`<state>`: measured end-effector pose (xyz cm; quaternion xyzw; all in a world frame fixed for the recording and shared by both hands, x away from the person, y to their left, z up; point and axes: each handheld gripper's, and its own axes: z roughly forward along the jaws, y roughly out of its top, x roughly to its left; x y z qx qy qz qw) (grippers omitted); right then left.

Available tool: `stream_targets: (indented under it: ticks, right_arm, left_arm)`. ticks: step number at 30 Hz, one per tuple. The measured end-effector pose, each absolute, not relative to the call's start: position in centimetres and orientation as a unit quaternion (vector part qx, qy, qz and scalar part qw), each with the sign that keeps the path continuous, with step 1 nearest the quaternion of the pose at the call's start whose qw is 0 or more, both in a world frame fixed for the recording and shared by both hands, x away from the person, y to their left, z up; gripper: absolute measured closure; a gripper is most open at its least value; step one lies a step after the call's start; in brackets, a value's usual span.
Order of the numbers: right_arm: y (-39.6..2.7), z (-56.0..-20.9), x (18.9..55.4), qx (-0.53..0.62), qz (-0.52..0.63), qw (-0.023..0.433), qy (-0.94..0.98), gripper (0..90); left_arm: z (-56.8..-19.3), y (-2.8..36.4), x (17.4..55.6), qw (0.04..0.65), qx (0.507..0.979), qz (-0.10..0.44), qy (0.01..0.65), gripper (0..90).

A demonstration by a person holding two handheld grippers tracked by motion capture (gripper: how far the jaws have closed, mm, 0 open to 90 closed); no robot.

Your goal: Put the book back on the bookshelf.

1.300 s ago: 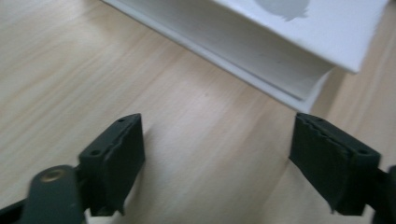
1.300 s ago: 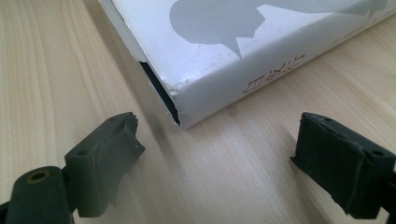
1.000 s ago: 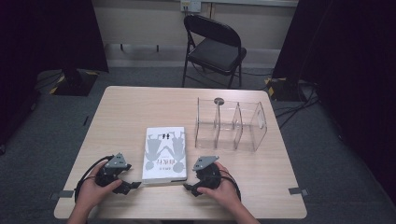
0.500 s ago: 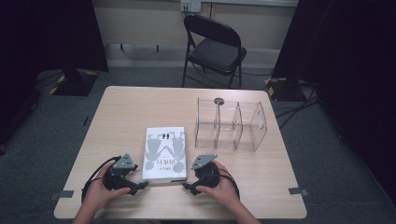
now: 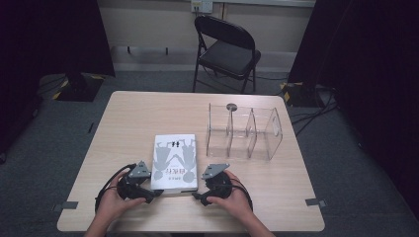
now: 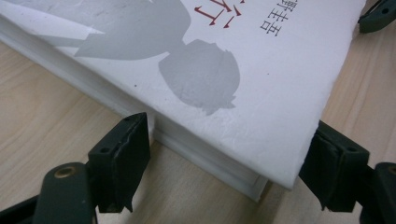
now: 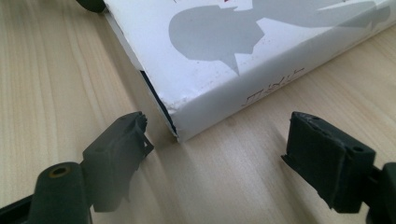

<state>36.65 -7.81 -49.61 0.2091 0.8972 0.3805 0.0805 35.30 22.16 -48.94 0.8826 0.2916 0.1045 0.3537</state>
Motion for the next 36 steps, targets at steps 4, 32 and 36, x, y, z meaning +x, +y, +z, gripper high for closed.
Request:
stream_targets:
  ticks: [4, 32, 36]
  right_arm:
    - [-7.7, -49.6, 36.6, 0.204, 0.385, 0.083, 0.896, 21.4]
    - [-6.8, -49.7, 37.7, 0.213, 0.386, 0.093, 0.893, 32.1]
    - [-6.8, -49.6, 37.7, 0.21, 0.383, 0.092, 0.895, 30.3]
  left_arm:
    - [-49.0, 21.7, 35.2, 0.354, 0.883, 0.107, 0.29, 25.4]
    - [-48.6, 20.7, 35.7, 0.334, 0.882, 0.138, 0.304, 22.3]
    - [-48.0, 20.7, 35.7, 0.34, 0.88, 0.144, 0.3, 23.3]
